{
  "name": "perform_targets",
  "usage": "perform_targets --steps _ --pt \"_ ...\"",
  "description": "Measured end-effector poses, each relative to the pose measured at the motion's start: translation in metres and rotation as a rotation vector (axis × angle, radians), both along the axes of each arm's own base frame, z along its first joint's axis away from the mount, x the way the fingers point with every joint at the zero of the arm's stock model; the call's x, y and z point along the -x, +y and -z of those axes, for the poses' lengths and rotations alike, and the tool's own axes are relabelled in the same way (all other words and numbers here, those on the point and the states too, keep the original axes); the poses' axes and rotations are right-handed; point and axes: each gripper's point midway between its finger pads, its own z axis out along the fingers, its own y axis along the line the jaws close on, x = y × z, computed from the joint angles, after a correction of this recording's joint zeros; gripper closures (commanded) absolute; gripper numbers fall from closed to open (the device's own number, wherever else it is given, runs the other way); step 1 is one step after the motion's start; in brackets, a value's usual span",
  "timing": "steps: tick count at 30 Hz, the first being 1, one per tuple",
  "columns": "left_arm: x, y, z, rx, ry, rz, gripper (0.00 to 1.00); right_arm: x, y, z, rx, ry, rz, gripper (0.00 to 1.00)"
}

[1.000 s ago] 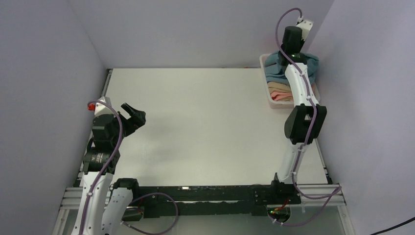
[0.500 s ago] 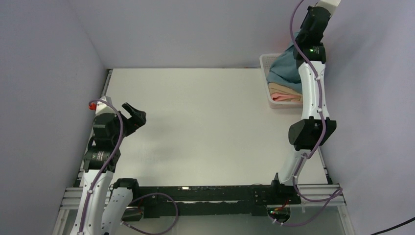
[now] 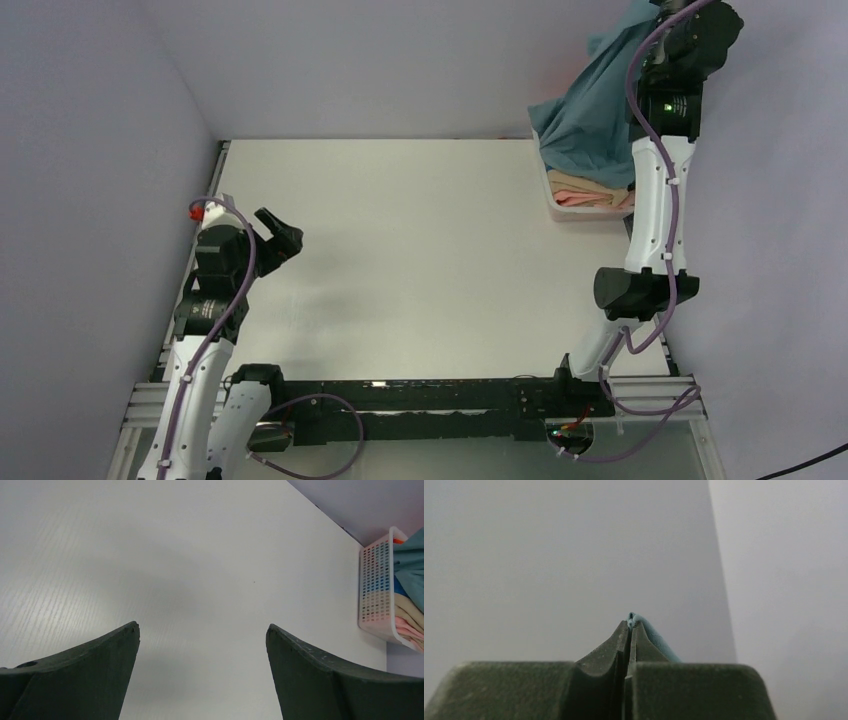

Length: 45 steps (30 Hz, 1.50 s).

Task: Fold and stack the t-shirts
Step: Move the tshirt to the center of the board

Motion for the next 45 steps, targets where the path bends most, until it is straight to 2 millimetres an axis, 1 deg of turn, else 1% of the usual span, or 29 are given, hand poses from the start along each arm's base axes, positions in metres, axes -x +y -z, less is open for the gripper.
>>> perform_targets --steps 6,12,15,18,20,23,28,31,32,34,36,37,39,40,43,45 --pt "0.0 -0.004 0.001 0.008 0.005 0.019 0.01 0.028 0.038 -0.039 -0.029 -0.146 -0.249 1.0" --pt "-0.001 -0.008 -0.002 0.019 -0.006 0.043 0.01 0.07 0.075 -0.082 -0.027 -0.308 -0.479 1.0" --pt "-0.002 -0.01 -0.004 0.024 -0.016 0.053 0.01 0.089 0.097 -0.097 -0.022 -0.374 -0.591 1.0" --pt "-0.003 -0.012 -0.006 0.027 -0.026 0.063 0.01 0.1 0.131 -0.1 -0.004 -0.39 -0.7 1.0" --pt "-0.003 -0.013 -0.008 0.03 -0.032 0.07 0.01 0.105 0.159 -0.097 0.011 -0.38 -0.784 1.0" --pt "-0.003 -0.015 -0.009 0.034 -0.036 0.078 0.01 0.112 0.196 -0.092 0.021 -0.366 -0.902 1.0" --pt "-0.002 -0.016 -0.01 0.037 -0.039 0.084 0.01 0.129 0.239 -0.088 0.009 -0.364 -1.067 1.0" --pt "0.0 -0.016 -0.01 0.038 -0.036 0.084 0.01 0.137 0.269 -0.08 0.0 -0.343 -1.172 1.0" --pt "0.001 -0.016 -0.009 0.038 -0.033 0.084 0.01 0.14 0.281 -0.076 -0.007 -0.327 -1.214 1.0" --pt "0.004 -0.016 -0.008 0.038 -0.026 0.083 0.01 0.14 0.296 -0.066 -0.017 -0.293 -1.267 1.0" --pt "0.008 -0.015 -0.007 0.037 -0.015 0.081 0.01 0.134 0.304 -0.047 -0.04 -0.227 -1.287 1.0" --pt "0.01 -0.015 -0.007 0.037 -0.011 0.079 0.01 0.128 0.305 -0.033 -0.06 -0.179 -1.282 1.0" --pt "0.013 -0.015 -0.006 0.036 -0.006 0.079 0.01 0.117 0.305 0.004 -0.104 -0.073 -1.264 1.0" --pt "0.014 -0.015 -0.005 0.036 -0.004 0.078 0.01 0.113 0.304 0.026 -0.129 -0.018 -1.25 1.0" --pt "0.016 -0.015 -0.005 0.037 -0.001 0.079 0.01 0.108 0.302 0.086 -0.192 0.113 -1.241 1.0" --pt "0.016 -0.015 -0.003 0.038 0.006 0.082 0.01 0.105 0.301 0.13 -0.231 0.188 -1.23 1.0"
